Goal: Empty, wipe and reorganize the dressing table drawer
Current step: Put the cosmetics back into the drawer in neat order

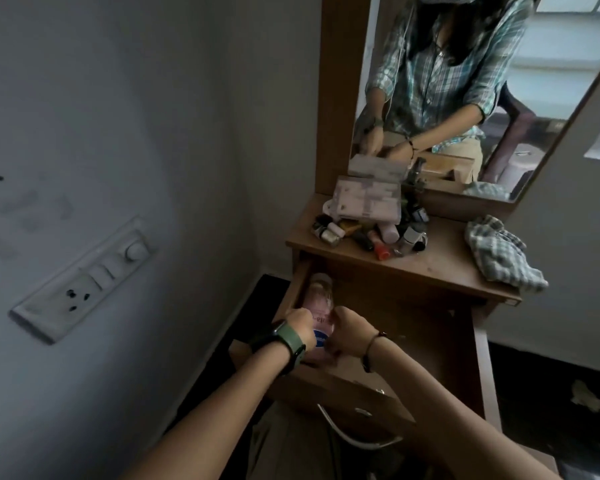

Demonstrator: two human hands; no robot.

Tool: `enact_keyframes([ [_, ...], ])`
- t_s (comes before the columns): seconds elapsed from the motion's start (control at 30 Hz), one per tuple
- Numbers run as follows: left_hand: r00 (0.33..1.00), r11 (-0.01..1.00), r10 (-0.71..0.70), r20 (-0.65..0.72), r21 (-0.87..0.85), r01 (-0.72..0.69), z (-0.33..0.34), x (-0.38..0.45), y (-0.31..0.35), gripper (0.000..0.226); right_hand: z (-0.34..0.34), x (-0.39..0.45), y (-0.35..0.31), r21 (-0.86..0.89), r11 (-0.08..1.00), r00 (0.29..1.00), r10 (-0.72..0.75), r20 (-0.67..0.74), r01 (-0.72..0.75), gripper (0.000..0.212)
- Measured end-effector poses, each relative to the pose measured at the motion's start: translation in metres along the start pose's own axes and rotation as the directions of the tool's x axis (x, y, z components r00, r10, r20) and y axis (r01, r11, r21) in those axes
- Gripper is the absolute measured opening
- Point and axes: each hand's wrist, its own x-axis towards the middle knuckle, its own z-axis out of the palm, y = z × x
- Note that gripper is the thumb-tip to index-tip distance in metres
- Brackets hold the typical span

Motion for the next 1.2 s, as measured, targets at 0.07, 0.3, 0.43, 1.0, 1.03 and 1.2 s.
enact_keyframes([
  [0.07,0.999,1.0,0.011,0.035,-0.019,-0.011,0.005,0.007,-0.001,0.047,0.006,0.011,-0.002,-0.003,1.0,0.999,0.004,-0.032,-0.004,0.049],
  [0.3,0.99,0.999,-0.025,-0.138,-0.024,0.022,0.017,0.016,0.006,0.036,0.013,0.024,0.001,-0.011,1.0,0.991,-0.023,-0.129,0.022,0.043],
  [0.43,0.974,0.992,0.048,-0.22,0.125,-0.02,0.02,0.015,0.011,0.035,0.018,0.025,0.002,-0.039,0.998,0.985,-0.063,-0.159,0.058,0.032],
  [1.0,0.899,0.92,0.236,-0.37,-0.213,-0.329,-0.045,0.027,0.023,0.027,-0.047,-0.005,-0.02,-0.294,0.91,0.803,-0.401,-0.44,0.293,0.023],
  [1.03,0.901,0.875,0.222,-0.373,-0.331,-0.352,-0.057,0.03,0.029,0.024,-0.063,-0.01,-0.028,-0.291,0.899,0.752,-0.435,-0.495,0.328,0.022],
  [1.2,0.93,0.694,0.123,-0.347,-0.64,-0.331,-0.107,0.053,0.063,0.018,-0.148,-0.005,-0.061,-0.26,0.912,0.581,-0.404,-0.706,0.319,0.02],
])
